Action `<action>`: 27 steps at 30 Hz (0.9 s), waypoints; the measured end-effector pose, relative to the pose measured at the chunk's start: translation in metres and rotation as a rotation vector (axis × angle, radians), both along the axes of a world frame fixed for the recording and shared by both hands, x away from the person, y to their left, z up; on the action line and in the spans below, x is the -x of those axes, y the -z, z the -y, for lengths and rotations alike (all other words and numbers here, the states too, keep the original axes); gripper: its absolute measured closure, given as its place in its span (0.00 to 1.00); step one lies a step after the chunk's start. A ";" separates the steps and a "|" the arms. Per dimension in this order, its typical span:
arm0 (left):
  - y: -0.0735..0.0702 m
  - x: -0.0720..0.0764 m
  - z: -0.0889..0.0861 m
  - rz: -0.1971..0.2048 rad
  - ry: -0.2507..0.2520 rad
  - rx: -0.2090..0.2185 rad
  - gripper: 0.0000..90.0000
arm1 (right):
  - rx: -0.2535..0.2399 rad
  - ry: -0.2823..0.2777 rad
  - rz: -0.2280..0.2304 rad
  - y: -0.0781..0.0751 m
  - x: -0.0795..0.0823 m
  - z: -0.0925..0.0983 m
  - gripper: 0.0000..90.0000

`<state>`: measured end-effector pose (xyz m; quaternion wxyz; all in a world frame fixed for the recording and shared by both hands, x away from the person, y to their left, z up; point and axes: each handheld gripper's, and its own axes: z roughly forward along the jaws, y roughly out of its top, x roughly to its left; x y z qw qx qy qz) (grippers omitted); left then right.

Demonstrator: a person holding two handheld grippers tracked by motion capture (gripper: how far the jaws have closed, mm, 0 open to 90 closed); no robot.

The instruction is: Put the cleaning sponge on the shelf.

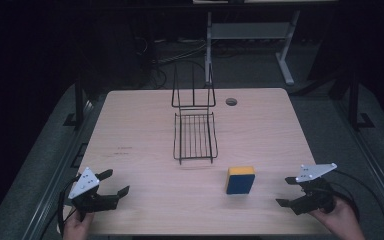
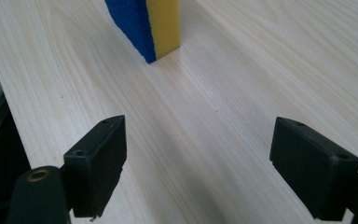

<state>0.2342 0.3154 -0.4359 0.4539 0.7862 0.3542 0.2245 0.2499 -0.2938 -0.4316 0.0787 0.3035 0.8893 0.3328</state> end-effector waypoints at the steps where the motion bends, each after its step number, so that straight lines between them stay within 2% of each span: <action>1: 0.000 0.000 0.000 0.002 0.000 -0.003 0.18 | 0.004 -0.004 0.001 -0.001 -0.001 -0.001 0.20; 27: -0.001 -0.001 -0.001 0.005 -0.002 0.004 0.18 | 0.055 -0.108 -0.002 -0.015 -0.021 -0.035 0.20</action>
